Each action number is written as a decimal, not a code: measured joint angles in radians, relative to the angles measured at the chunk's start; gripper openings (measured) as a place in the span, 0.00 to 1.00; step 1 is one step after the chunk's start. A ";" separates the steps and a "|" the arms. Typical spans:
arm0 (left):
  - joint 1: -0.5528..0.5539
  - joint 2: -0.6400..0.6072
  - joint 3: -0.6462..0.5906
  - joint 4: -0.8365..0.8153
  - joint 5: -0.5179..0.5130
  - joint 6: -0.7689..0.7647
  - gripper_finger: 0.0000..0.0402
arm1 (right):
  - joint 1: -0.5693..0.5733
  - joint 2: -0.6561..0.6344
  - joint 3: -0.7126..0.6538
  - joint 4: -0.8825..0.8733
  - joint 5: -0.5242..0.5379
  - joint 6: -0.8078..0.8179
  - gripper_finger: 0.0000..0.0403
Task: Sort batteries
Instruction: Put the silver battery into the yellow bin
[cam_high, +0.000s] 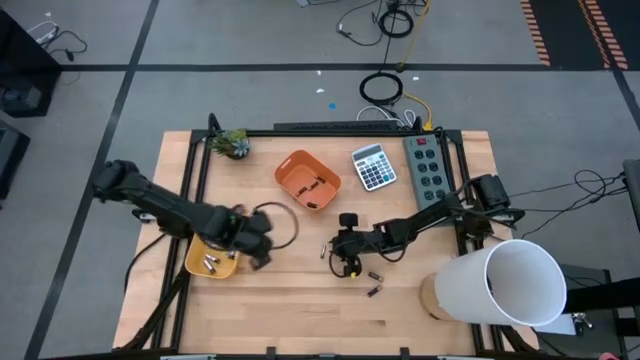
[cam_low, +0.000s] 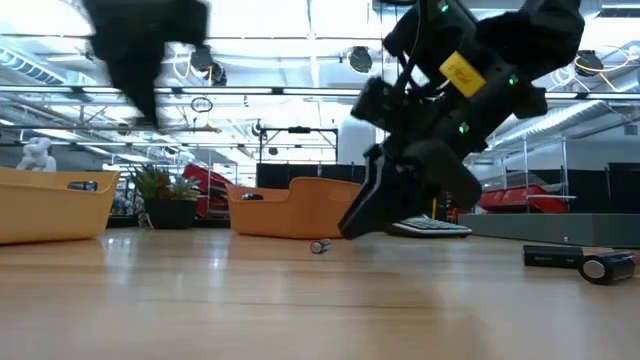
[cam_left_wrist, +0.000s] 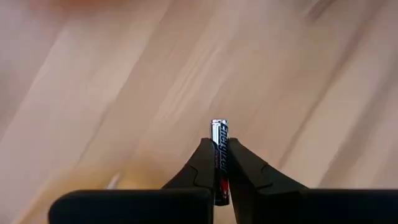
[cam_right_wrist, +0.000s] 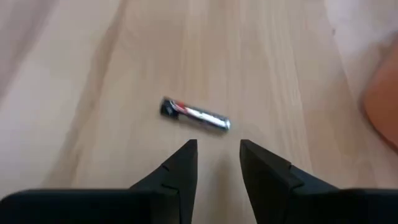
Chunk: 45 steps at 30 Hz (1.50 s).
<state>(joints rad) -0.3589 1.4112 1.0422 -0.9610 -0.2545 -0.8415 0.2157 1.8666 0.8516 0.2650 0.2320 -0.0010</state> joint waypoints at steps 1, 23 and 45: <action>-0.021 -0.009 -0.003 -0.085 0.014 -0.053 0.06 | 0.000 0.002 0.000 -0.008 0.000 0.000 0.28; -0.238 -0.019 -0.042 -0.020 -0.094 -0.330 0.44 | -0.001 -0.071 0.002 -0.098 -0.003 -0.143 0.28; -0.101 0.206 -0.043 0.265 -0.168 0.010 0.44 | -0.078 0.012 0.214 -0.317 -0.295 -0.532 0.29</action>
<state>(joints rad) -0.4596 1.6177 0.9989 -0.6958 -0.4221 -0.8318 0.1373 1.8791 1.0659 -0.0518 -0.0630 -0.5332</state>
